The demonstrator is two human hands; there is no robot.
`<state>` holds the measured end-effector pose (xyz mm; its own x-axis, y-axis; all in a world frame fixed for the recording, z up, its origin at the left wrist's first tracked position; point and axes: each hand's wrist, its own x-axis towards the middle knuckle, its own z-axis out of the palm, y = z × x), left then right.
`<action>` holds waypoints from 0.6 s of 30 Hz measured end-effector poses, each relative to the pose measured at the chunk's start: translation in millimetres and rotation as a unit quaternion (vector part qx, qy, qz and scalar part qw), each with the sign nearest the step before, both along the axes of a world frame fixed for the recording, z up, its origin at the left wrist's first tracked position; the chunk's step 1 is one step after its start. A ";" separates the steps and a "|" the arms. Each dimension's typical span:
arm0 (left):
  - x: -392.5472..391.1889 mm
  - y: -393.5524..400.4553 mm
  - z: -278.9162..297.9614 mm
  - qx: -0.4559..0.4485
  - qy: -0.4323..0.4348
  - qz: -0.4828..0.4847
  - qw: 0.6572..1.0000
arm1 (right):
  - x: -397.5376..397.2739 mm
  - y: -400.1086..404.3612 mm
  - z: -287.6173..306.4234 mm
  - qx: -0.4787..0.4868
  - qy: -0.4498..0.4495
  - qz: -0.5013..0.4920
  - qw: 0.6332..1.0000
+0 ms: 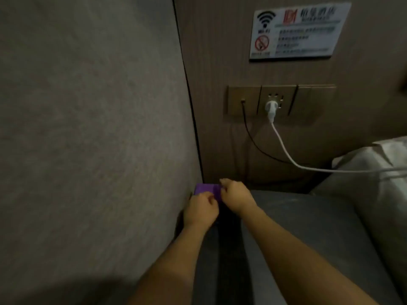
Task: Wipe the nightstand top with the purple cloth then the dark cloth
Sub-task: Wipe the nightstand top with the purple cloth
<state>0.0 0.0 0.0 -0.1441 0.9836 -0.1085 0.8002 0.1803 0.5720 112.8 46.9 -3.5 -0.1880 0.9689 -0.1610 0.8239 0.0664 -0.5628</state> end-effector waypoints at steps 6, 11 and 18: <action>0.6 -18.6 -42.5 -0.016 0.172 -0.200 0.964 | -16.5 -0.2 -38.3 0.028 -0.123 0.108 0.986; -3.7 -30.8 -51.1 0.007 0.232 -0.230 0.945 | -8.1 -5.1 -43.2 0.066 -0.153 0.144 0.975; -6.7 -33.3 -51.4 -0.026 0.265 -0.248 0.931 | 13.8 -12.5 -42.3 0.063 -0.134 0.118 0.982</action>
